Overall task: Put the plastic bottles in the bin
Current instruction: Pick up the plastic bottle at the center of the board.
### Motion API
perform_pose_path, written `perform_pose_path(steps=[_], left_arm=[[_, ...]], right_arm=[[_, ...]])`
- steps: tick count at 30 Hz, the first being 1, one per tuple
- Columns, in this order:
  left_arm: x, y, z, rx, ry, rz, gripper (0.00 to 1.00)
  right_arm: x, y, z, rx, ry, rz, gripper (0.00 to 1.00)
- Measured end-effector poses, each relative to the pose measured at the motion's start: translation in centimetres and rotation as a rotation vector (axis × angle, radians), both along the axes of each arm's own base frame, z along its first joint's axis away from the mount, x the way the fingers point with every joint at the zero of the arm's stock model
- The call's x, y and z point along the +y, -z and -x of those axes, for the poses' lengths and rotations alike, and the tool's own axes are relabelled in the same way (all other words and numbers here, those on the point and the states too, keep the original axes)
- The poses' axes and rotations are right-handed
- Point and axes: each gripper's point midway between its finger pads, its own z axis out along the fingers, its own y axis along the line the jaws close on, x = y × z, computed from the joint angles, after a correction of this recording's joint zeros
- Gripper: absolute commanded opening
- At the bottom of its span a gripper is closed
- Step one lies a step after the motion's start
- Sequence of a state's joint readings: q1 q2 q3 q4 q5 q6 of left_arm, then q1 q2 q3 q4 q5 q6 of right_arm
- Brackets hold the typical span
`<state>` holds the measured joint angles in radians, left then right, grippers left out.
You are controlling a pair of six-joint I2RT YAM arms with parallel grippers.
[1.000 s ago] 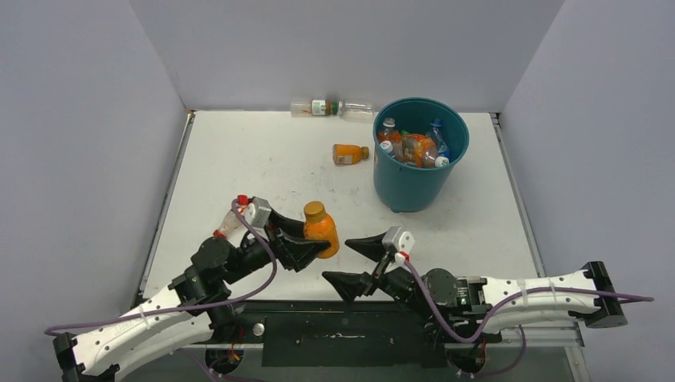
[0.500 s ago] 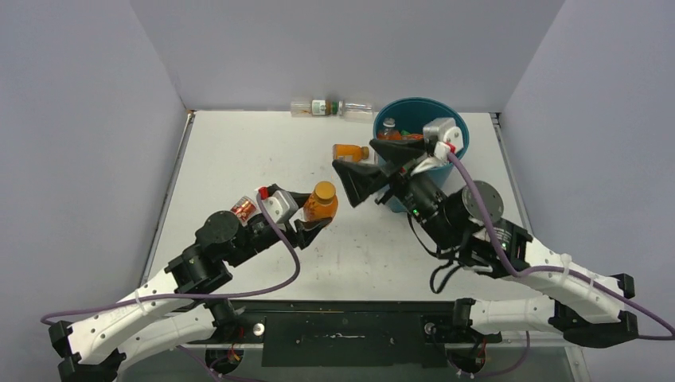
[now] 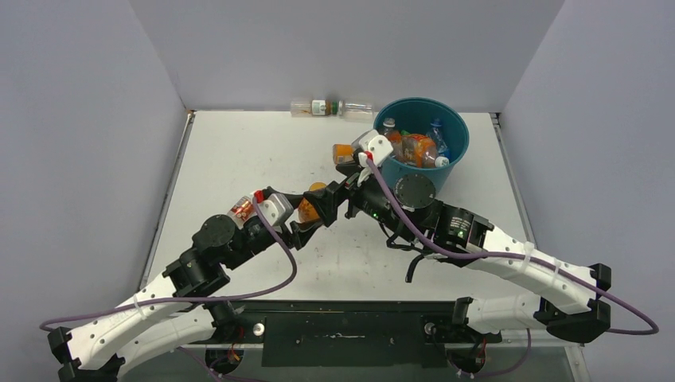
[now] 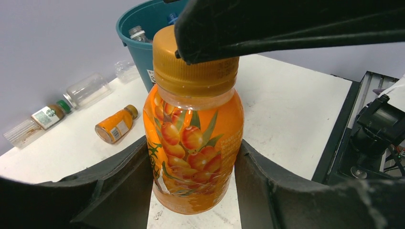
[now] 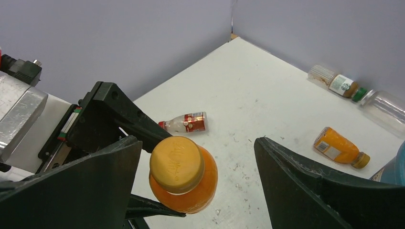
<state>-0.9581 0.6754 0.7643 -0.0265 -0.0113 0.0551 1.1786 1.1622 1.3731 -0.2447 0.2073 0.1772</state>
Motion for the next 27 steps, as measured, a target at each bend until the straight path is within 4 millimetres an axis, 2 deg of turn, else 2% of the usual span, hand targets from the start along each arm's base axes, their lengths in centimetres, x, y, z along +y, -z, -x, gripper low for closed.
perform_pose_path(steps=[5,8,10,16,17,19,20,22,24,27], left_arm=[[0.0,0.8,-0.1,0.02,-0.006,-0.004,0.0],[0.1,0.9,-0.1,0.024,-0.008,0.0,0.0],[0.2,0.9,-0.1,0.023,-0.009,0.007,0.0],[0.3,1.1,-0.1,0.027,-0.012,0.012,0.0],[0.3,1.2,-0.2,0.029,-0.014,0.011,0.11],[0.3,1.4,-0.1,0.035,-0.014,0.014,0.63],[0.3,1.4,-0.1,0.035,-0.014,0.019,0.96],[0.5,1.4,-0.2,0.025,-0.022,0.032,0.96],[0.8,1.2,-0.1,0.011,-0.028,0.062,0.96],[1.7,1.0,0.0,-0.014,-0.052,0.103,0.96]], right_arm=[[0.7,1.1,0.0,0.017,-0.013,0.018,0.79],[1.2,2.0,-0.1,0.034,-0.015,0.034,0.77],[1.5,2.5,-0.3,0.042,-0.014,0.044,0.71],[2.4,4.0,-0.3,0.075,-0.021,0.061,0.31],[2.5,4.1,-0.2,0.079,-0.024,0.061,0.24],[2.5,4.3,-0.2,0.083,-0.024,0.064,0.16],[2.5,4.3,-0.2,0.083,-0.025,0.064,0.13],[2.4,4.4,-0.3,0.082,-0.02,0.069,0.07],[1.9,4.3,-0.9,0.075,0.018,0.082,0.05],[-0.2,2.7,-3.2,0.034,0.145,0.084,0.05]])
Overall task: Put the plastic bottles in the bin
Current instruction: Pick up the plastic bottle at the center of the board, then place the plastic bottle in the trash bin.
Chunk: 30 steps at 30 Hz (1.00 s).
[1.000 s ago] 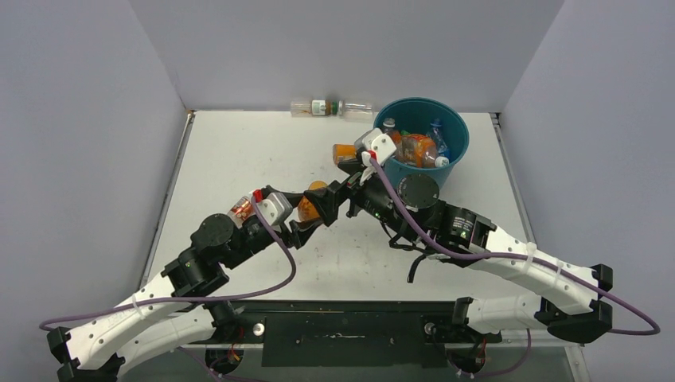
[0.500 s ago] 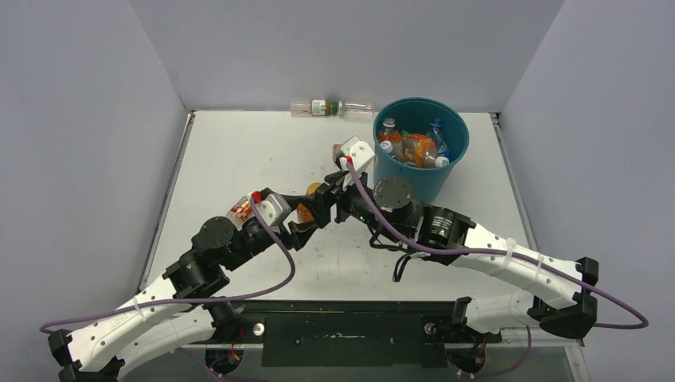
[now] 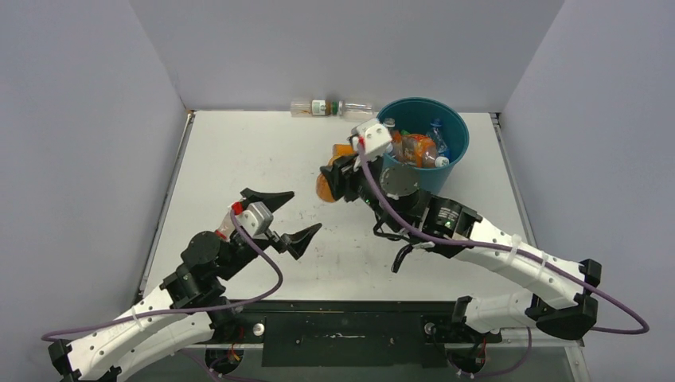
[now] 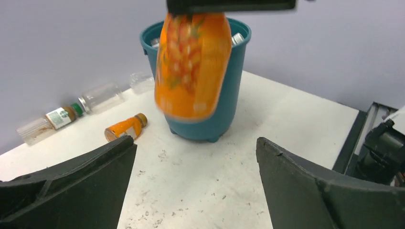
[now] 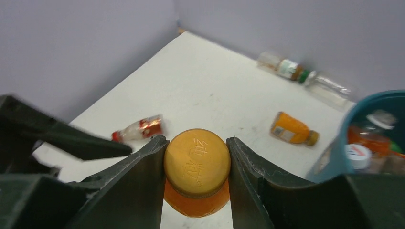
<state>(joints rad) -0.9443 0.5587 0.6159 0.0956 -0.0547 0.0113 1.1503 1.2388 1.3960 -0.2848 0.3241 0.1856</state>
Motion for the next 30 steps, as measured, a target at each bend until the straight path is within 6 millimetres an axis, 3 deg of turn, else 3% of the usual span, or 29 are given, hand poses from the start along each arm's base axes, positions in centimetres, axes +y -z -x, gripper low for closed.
perform_pose_path(steps=[2,4,8,11,14,16,19,23,25,30], left_arm=[[0.6,-0.6,-0.1,-0.019,-0.026,0.033,0.96],[1.3,-1.1,-0.3,-0.033,-0.055,0.063,0.96],[2.0,-1.4,-0.8,-0.042,-0.1,0.091,0.96],[2.1,-1.1,-1.1,-0.035,-0.12,0.087,0.96],[2.0,-0.8,-1.4,-0.026,-0.131,0.078,0.96],[1.9,-0.5,-1.6,-0.021,-0.134,0.07,0.96],[1.7,-0.2,-1.7,-0.015,-0.135,0.06,0.96],[1.7,-0.1,-1.7,-0.015,-0.136,0.055,0.96],[1.8,-0.1,-1.7,-0.016,-0.136,0.055,0.96],[1.9,-0.1,-1.7,-0.019,-0.141,0.054,0.96]], right_arm=[[-2.3,-1.9,-2.3,-0.048,0.119,-0.022,0.05],[-5.9,-3.9,-5.2,-0.1,0.273,-0.062,0.05],[-16.0,-7.3,-10.7,-0.214,0.634,-0.185,0.05],[-23.3,-7.4,-13.8,-0.267,0.866,-0.259,0.05],[-27.8,-5.6,-17.3,-0.268,0.993,-0.303,0.05],[-29.4,-3.5,-19.6,-0.248,1.024,-0.317,0.05],[-30.9,1.2,-22.7,-0.189,1.044,-0.307,0.05],[-29.5,6.3,-25.1,-0.116,0.976,-0.304,0.05],[-28.8,7.2,-25.3,-0.101,0.941,-0.324,0.05],[-27.3,6.7,-25.8,-0.106,0.855,-0.383,0.05]])
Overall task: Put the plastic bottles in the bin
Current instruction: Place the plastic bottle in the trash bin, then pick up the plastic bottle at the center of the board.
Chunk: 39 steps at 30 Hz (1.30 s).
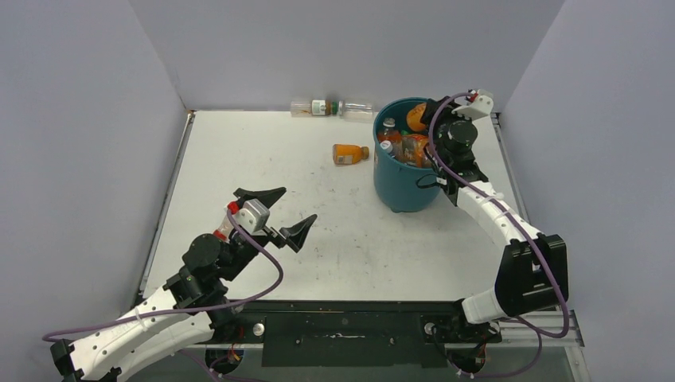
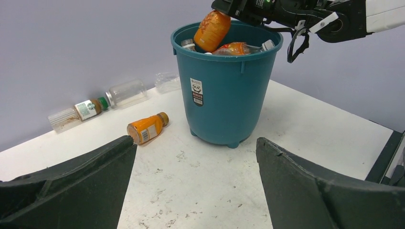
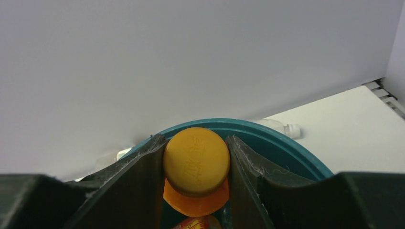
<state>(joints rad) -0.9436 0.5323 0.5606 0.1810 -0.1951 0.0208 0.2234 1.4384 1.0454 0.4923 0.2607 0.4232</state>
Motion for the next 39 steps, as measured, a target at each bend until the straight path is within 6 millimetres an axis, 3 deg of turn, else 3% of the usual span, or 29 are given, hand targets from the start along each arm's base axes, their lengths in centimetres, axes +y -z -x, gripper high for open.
perform_pose_path(steps=[3,7,9,11,13,16,21,23,26,30,33,35,37,39], left_arm=[[0.0,0.0,0.0,0.001,0.001,-0.002,0.96],[-0.4,0.5,-0.1,0.008,0.008,-0.017,0.96],[-0.7,1.0,-0.3,0.018,0.011,-0.033,0.96],[-0.9,1.4,-0.4,0.027,0.013,-0.048,0.96],[-1.1,1.9,-0.5,0.034,0.014,-0.065,0.96],[-1.2,2.1,-0.5,0.039,0.015,-0.074,0.96],[-1.2,2.1,-0.5,0.039,0.017,-0.074,0.96],[-1.2,2.2,-0.5,0.039,0.017,-0.075,0.96],[-1.3,2.2,-0.6,0.041,0.015,-0.076,0.96],[-1.2,2.7,-1.0,0.054,-0.007,-0.085,0.96],[-0.9,3.4,-1.8,0.085,-0.055,-0.093,0.96],[-0.5,4.6,-2.7,0.143,-0.12,-0.112,0.96],[0.3,5.6,-3.6,0.205,-0.197,-0.139,0.96],[1.6,6.6,-4.9,0.291,-0.314,-0.185,0.96]], right_arm=[[1.1,0.5,-0.5,0.01,-0.06,-0.003,0.05],[2.8,2.9,-2.3,0.118,-0.13,0.031,0.08],[3.3,3.9,-2.9,0.164,-0.153,0.044,0.27],[3.6,4.9,-2.8,0.206,-0.172,0.056,0.58],[3.7,5.2,-2.6,0.227,-0.184,0.065,0.73],[3.9,5.9,-2.2,0.265,-0.202,0.079,0.84],[4.0,5.6,-0.9,0.304,-0.223,0.075,0.95],[4.0,4.4,-0.3,0.297,-0.228,0.068,0.98],[4.1,1.5,0.8,0.261,-0.237,0.046,0.91],[4.1,-4.5,3.6,0.158,-0.252,0.013,0.9],[4.4,-9.3,7.5,0.048,-0.301,-0.019,0.9],[4.9,-11.6,11.3,-0.031,-0.376,-0.03,0.9],[5.5,-12.3,14.4,-0.086,-0.452,-0.029,0.9],[6.7,-11.1,17.6,-0.113,-0.556,-0.028,0.9]])
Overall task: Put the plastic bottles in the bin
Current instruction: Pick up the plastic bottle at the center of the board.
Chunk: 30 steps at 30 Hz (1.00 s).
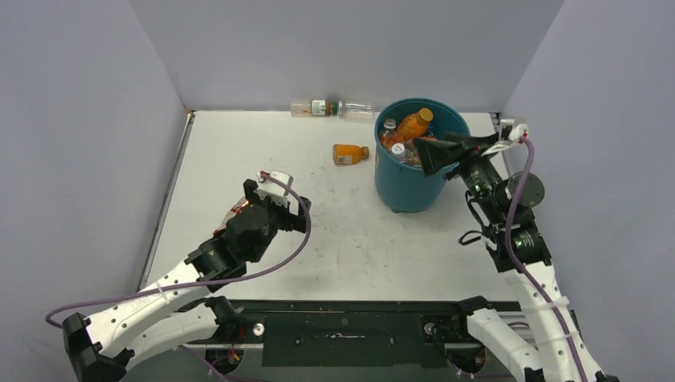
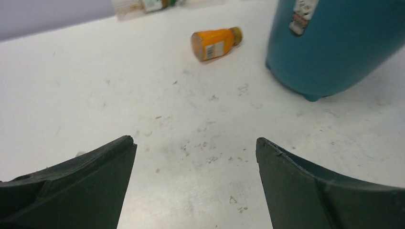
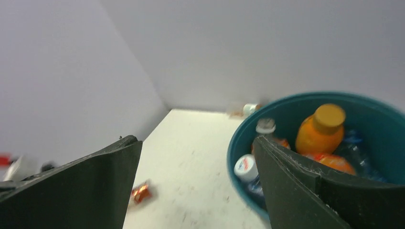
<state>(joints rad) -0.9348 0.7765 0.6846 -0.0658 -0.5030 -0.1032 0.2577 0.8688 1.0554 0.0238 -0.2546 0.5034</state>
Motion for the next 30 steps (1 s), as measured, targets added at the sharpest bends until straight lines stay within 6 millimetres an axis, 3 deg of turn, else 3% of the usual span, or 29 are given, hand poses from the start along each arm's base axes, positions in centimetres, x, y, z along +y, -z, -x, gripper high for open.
perform_pose_path(steps=[3,6,8,10,13,17,21,25,30], left_arm=[[3.1,1.6,-2.2,0.116,-0.164,-0.04,0.96],[9.7,4.6,-4.6,0.246,-0.4,-0.041,0.96],[13.0,6.5,-4.9,0.311,-0.521,-0.042,0.96],[14.7,8.7,-4.7,0.382,-0.577,-0.065,0.96],[15.6,11.9,-5.2,0.49,-0.611,-0.119,0.96],[16.2,15.7,-6.1,0.618,-0.631,-0.221,0.96],[16.6,17.4,-7.2,0.675,-0.628,-0.302,0.96],[17.7,18.2,-8.2,0.695,-0.651,-0.362,0.96],[18.9,19.7,-8.1,0.739,-0.666,-0.426,0.97]], right_arm=[[1.7,3.0,3.4,-0.004,-0.138,-0.008,0.9],[3.6,8.4,5.2,0.068,-0.258,-0.017,0.9],[5.0,12.1,6.1,0.14,-0.329,-0.018,0.9],[6.8,15.1,7.3,0.204,-0.403,-0.01,0.91],[9.6,17.9,9.3,0.266,-0.508,0.016,0.91],[13.1,19.8,12.1,0.292,-0.618,0.063,0.91],[15.6,20.9,14.7,0.286,-0.691,0.117,0.91],[16.6,21.6,15.6,0.282,-0.702,0.154,0.91],[16.7,21.6,15.7,0.267,-0.69,0.163,0.91]])
